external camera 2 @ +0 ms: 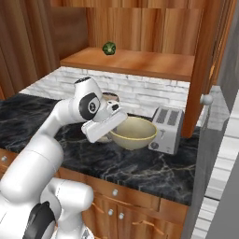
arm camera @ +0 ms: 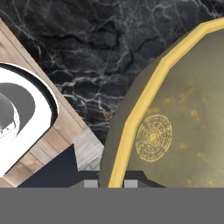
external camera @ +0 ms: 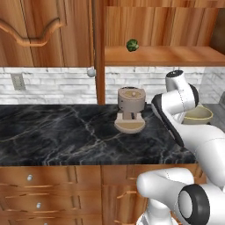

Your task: Pick the mug and place it in the sink. Pick the bowl and place it in the open cabinet and then close the cabinet.

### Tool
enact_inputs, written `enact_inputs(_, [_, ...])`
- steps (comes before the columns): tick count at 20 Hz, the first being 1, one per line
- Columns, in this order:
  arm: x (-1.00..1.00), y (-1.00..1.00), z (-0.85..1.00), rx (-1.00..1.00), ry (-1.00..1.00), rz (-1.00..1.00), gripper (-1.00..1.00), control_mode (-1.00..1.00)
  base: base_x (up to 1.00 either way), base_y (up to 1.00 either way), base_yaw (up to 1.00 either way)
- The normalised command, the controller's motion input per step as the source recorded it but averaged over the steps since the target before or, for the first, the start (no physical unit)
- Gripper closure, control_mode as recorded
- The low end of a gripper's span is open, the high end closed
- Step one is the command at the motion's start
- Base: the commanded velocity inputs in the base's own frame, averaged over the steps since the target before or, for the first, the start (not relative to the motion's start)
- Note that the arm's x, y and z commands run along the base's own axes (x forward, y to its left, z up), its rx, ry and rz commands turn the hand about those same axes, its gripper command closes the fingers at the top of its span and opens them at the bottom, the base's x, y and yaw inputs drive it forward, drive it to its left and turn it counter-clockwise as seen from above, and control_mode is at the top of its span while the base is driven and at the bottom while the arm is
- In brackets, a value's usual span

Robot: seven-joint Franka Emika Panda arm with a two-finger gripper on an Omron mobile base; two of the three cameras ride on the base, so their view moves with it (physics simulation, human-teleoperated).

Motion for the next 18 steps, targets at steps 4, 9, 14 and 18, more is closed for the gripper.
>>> enact_inputs(4, [0.00, 0.00, 0.00, 0.00, 0.00, 0.00, 1.00, 1.00, 0.00, 0.00, 0.00])
enact_inputs(9, [0.00, 0.00, 0.00, 0.00, 0.00, 0.00, 1.00, -1.00, 0.00, 0.00, 0.00])
enact_inputs(14, [0.00, 0.01, 0.24, -0.05, -0.07, 0.05, 1.00, -1.00, 0.00, 0.00, 0.00])
enact_inputs(18, [-0.13, 0.00, 0.75, -0.02, -0.15, 0.13, 1.00, -1.00, 0.00, 0.00, 0.00])
